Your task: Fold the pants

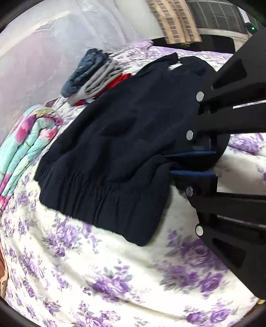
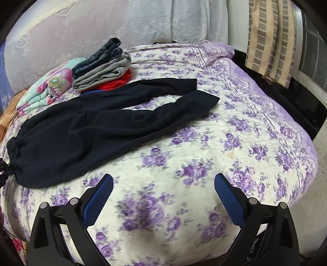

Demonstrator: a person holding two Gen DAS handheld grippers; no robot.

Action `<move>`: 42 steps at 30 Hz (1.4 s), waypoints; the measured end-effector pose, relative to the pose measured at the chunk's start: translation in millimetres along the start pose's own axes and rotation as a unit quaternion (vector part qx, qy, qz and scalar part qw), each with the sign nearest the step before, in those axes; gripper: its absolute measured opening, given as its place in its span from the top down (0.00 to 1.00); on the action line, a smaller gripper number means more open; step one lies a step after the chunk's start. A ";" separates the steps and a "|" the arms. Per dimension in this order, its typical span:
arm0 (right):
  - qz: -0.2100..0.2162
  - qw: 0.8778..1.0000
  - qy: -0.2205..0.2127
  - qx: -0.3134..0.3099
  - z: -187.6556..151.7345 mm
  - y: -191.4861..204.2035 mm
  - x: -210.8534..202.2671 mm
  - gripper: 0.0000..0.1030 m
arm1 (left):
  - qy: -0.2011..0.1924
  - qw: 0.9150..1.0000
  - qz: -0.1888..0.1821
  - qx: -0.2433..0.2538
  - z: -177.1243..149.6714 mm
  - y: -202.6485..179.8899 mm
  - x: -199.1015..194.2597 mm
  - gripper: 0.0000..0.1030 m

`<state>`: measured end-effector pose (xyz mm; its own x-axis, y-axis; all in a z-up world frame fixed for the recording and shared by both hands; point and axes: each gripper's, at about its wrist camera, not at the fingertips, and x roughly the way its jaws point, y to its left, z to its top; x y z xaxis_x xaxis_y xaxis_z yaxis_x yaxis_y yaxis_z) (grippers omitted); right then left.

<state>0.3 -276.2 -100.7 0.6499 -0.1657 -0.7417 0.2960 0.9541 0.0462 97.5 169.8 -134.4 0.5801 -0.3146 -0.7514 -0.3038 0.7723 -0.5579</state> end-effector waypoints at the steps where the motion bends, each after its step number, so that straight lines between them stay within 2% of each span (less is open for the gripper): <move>1: 0.020 1.000 0.009 0.013 6.9 -13.4 2.3 0.03 | -0.010 1.000 0.008 0.005 -0.4 -0.9 -2.4 0.92; 4: 0.056 0.997 0.024 0.055 35.3 -51.1 17.5 0.03 | -0.034 0.999 0.033 0.009 2.0 0.5 -11.0 0.94; 7: 0.077 0.989 0.060 0.108 72.1 -91.8 57.6 0.03 | -0.050 0.997 0.057 -0.005 4.1 13.7 -19.8 0.99; 9: 0.095 0.981 0.087 0.144 93.0 -112.4 90.8 0.03 | -0.039 0.998 0.052 -0.006 3.7 19.4 -19.6 0.99; 11: 0.114 0.969 0.128 0.178 113.9 -131.2 139.1 0.03 | -0.035 0.997 0.065 0.009 1.6 16.3 -16.9 0.99; 13: 0.138 0.956 0.151 0.209 128.2 -138.2 171.9 0.03 | -0.034 0.997 0.069 0.012 2.0 15.7 -14.9 0.99; 15: 0.158 0.946 0.162 0.233 138.1 -142.4 199.0 0.03 | -0.032 0.997 0.067 0.008 5.4 15.9 -12.8 0.99; 17: 0.166 0.941 0.153 0.250 145.8 -143.3 219.5 0.05 | -0.029 0.997 0.070 0.009 8.3 13.3 -9.2 0.99; 18: 0.167 0.943 0.135 0.255 147.1 -142.2 220.4 0.30 | -0.027 0.997 0.074 0.010 9.6 12.0 -6.8 0.99; 19: 0.168 0.944 0.124 0.256 149.3 -141.4 221.8 0.81 | -0.028 0.997 0.077 0.011 11.7 10.0 -4.9 0.99; 20: 0.187 0.932 0.134 0.279 146.2 -144.4 225.6 0.80 | -0.030 0.996 0.080 0.012 12.3 8.3 -4.4 0.99; 21: 0.191 0.928 0.132 0.291 146.3 -146.9 225.6 0.80 | -0.032 0.996 0.083 0.014 12.1 6.2 -5.5 0.99; 25: 0.156 0.947 0.089 0.265 141.4 -152.1 170.6 0.80 | -0.048 0.994 0.096 0.030 7.9 -2.0 -19.4 1.00; 28: 0.154 0.952 0.065 0.258 129.2 -168.2 123.4 0.80 | -0.048 0.994 0.089 0.036 1.0 -1.3 -38.6 1.00; 32: 0.143 0.951 0.074 0.264 93.6 -193.0 89.4 0.80 | -0.032 0.995 0.089 0.036 -12.2 5.2 -60.9 1.00; 35: 0.124 0.951 0.091 0.270 65.6 -205.8 90.5 0.80 | -0.014 0.994 0.098 0.037 -18.7 12.8 -62.4 0.99; 38: 0.094 0.949 0.135 0.268 45.1 -207.1 128.2 0.77 | 0.023 0.993 0.115 0.028 -20.8 25.9 -32.8 0.99; 39: 0.092 0.953 0.134 0.257 43.0 -205.1 134.1 0.75 | 0.026 0.993 0.115 0.026 -21.8 27.5 -29.4 0.99; 40: 0.085 0.959 0.125 0.240 46.1 -201.1 130.6 0.68 | 0.018 0.993 0.115 0.030 -23.1 25.9 -32.0 0.99; 41: 0.079 0.962 0.136 0.223 51.6 -194.6 127.5 0.61 | 0.013 0.992 0.116 0.041 -23.9 21.1 -40.1 0.98; 42: 0.071 0.964 0.148 0.209 57.7 -189.5 123.2 0.39 | 0.012 0.992 0.117 0.050 -24.0 17.6 -47.8 0.96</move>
<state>64.7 -491.8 -162.3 0.4952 0.0968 -0.8634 0.5155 0.7672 0.3817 46.2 185.1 -116.8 0.4842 -0.1333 -0.8647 -0.3506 0.8759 -0.3314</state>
